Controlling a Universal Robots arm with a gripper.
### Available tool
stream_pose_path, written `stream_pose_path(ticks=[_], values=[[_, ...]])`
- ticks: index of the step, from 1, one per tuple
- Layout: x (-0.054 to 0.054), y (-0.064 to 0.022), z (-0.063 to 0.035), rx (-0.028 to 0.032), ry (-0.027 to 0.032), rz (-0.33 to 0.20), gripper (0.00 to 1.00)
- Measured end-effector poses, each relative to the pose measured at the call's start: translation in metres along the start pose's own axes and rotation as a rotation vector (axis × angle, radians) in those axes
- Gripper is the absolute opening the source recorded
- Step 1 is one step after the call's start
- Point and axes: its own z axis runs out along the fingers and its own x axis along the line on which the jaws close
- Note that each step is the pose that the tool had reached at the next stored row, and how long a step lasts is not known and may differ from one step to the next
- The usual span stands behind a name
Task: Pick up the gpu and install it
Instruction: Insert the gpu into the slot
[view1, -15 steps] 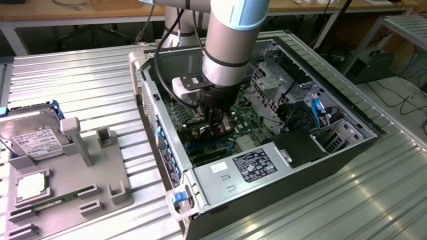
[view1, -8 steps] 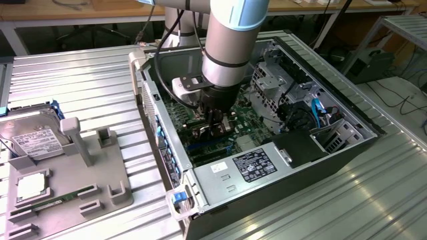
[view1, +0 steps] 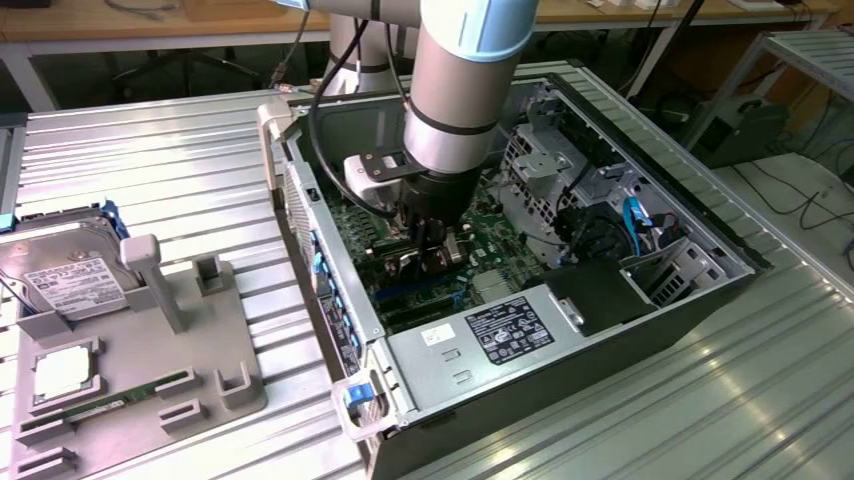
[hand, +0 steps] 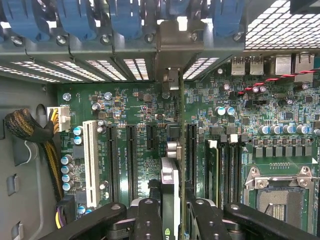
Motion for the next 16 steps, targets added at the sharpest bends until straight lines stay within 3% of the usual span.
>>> stream_pose_path(ticks=[16], values=[[0.0003, 0.0033, 0.0012, -0.0003, 0.0005, 0.000, 0.27]])
